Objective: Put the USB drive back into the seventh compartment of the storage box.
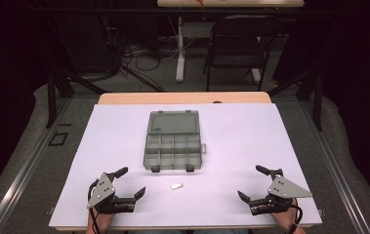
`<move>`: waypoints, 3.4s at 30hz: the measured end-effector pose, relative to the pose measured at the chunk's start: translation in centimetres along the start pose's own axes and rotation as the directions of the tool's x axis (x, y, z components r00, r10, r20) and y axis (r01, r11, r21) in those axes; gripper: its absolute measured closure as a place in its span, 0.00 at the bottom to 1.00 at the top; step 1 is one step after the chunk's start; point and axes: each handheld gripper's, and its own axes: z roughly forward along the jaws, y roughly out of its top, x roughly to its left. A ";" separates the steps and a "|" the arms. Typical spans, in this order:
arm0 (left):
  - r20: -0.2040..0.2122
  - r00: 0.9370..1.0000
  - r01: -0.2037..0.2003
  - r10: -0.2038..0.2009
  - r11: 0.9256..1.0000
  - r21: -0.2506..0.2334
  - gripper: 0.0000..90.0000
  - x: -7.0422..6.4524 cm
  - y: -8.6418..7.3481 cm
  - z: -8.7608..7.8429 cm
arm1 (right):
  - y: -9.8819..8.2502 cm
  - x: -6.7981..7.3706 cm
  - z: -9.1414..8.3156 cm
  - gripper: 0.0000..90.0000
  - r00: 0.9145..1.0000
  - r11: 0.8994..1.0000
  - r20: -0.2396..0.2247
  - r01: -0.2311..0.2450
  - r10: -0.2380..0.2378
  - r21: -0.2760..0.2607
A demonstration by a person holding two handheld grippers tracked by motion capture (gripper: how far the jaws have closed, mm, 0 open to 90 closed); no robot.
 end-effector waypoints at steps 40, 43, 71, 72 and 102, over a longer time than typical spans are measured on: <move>0.228 0.971 -0.102 0.065 0.982 0.157 0.11 -1.4 2.0 5.4 | -0.1 -0.5 0.5 0.00 1.000 1.000 -0.015 0.007 -0.007 0.030; 0.237 0.969 -0.108 0.066 0.980 0.167 0.11 -1.5 2.1 5.7 | -0.1 -0.5 0.5 0.00 1.000 1.000 -0.015 0.006 -0.005 0.030; 0.324 0.941 -0.187 0.102 0.952 0.244 0.16 -2.3 2.5 9.7 | -0.1 -0.6 0.5 0.00 1.000 0.999 -0.026 0.004 -0.003 0.038; 0.327 0.940 -0.187 0.100 0.951 0.248 0.16 -2.3 2.4 9.9 | -0.1 -0.6 0.5 0.00 1.000 0.999 -0.026 0.004 -0.003 0.038; 0.418 0.904 -0.251 0.091 0.904 0.345 0.65 -2.3 2.0 11.6 | -0.1 -0.5 0.5 0.00 1.000 0.999 -0.028 0.009 -0.007 0.051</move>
